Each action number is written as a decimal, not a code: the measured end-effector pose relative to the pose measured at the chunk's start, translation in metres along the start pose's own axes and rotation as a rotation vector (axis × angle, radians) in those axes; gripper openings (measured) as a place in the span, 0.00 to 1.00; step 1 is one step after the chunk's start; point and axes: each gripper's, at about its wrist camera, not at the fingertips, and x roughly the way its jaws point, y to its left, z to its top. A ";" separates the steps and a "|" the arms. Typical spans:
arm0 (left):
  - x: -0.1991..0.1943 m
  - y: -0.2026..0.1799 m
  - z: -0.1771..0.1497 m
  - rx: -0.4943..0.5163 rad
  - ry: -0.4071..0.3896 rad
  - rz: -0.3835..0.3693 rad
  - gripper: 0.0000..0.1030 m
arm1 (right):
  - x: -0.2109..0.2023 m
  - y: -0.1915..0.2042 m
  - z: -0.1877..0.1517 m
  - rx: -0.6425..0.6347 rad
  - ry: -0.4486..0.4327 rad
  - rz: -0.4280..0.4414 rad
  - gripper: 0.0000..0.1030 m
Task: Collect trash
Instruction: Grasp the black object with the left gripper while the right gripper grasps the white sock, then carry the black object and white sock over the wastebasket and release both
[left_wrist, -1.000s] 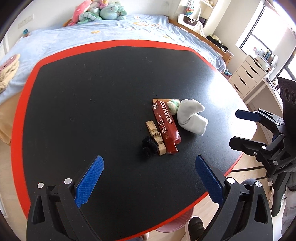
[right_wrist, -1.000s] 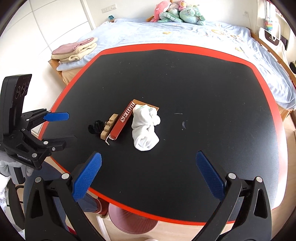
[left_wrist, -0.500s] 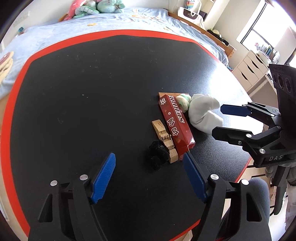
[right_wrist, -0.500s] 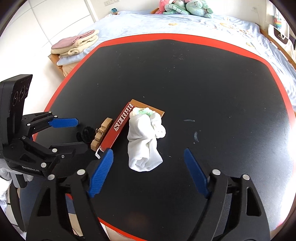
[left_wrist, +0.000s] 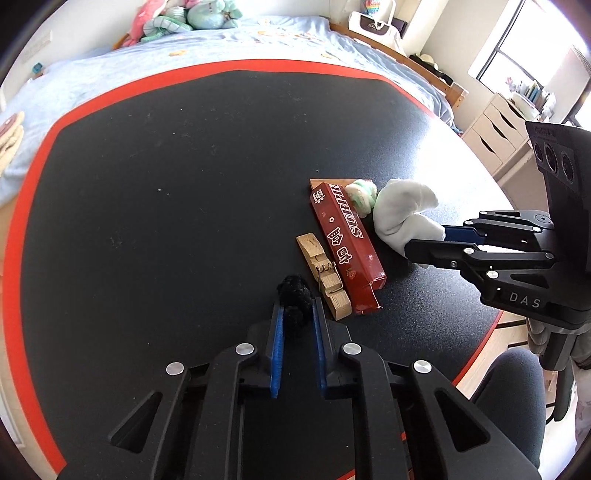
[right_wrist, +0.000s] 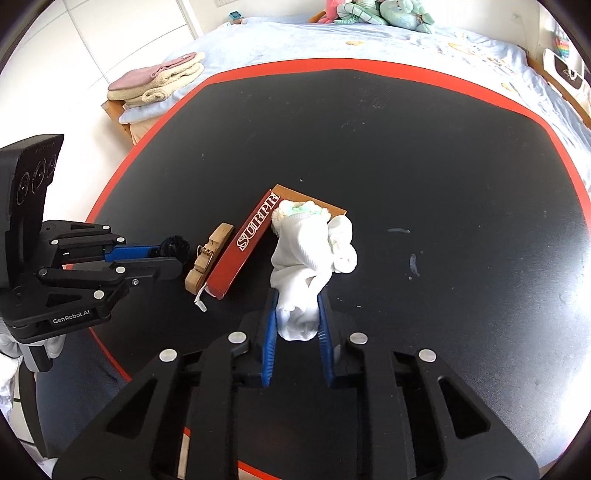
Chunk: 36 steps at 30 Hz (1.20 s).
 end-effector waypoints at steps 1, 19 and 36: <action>-0.001 0.000 -0.001 0.001 -0.002 0.003 0.13 | -0.001 0.000 0.000 0.000 -0.006 -0.004 0.14; -0.055 -0.023 -0.019 0.022 -0.099 0.026 0.13 | -0.064 0.021 -0.021 -0.011 -0.098 -0.013 0.13; -0.110 -0.067 -0.074 0.084 -0.171 -0.003 0.13 | -0.139 0.063 -0.101 -0.070 -0.183 -0.035 0.13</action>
